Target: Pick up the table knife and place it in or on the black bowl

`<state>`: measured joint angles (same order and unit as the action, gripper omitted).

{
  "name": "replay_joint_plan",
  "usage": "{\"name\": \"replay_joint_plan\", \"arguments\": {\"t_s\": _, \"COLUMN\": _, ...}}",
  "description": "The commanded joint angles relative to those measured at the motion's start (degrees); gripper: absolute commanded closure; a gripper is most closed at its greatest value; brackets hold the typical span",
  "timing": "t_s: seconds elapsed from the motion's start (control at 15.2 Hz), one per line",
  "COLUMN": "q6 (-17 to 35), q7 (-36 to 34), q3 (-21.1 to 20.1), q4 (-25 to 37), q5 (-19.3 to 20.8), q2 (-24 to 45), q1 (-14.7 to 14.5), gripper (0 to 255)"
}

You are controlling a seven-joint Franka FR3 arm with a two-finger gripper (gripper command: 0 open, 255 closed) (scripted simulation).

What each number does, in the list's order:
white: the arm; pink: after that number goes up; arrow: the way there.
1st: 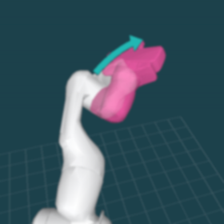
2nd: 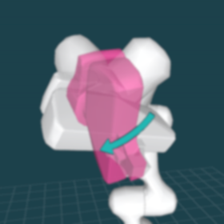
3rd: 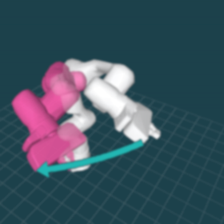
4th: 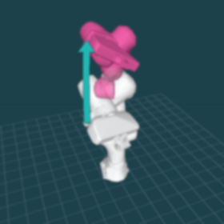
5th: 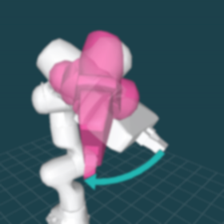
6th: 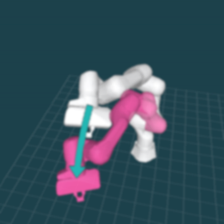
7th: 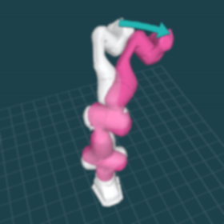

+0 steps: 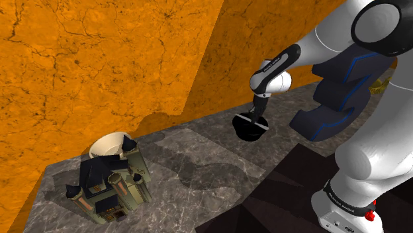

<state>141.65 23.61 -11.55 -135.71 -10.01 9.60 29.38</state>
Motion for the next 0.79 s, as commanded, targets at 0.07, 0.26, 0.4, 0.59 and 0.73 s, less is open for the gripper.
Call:
{"name": "replay_joint_plan", "arguments": {"t_s": 0.07, "q6": 2.41, "q7": 0.11, "q3": 0.01, "q4": -0.46, "q5": 0.09, "q2": 1.94, "q1": -0.13, "gripper": 255}}
{"name": "replay_joint_plan", "arguments": {"t_s": 0.26, "q6": 2.41, "q7": 0.11, "q3": 0.02, "q4": -0.46, "q5": 0.09, "q2": 1.94, "q1": -0.13, "gripper": 255}}
{"name": "replay_joint_plan", "arguments": {"t_s": 0.4, "q6": 2.41, "q7": 0.11, "q3": 0.02, "q4": -0.46, "q5": 0.08, "q2": 1.94, "q1": -0.14, "gripper": 255}}
{"name": "replay_joint_plan", "arguments": {"t_s": 0.59, "q6": 2.41, "q7": 0.11, "q3": 0.02, "q4": -0.46, "q5": 0.08, "q2": 1.94, "q1": -0.14, "gripper": 255}}
{"name": "replay_joint_plan", "arguments": {"t_s": 0.73, "q6": 2.39, "q7": 0.1, "q3": 0.02, "q4": -0.43, "q5": 0.09, "q2": 1.95, "q1": -0.15, "gripper": 0}}
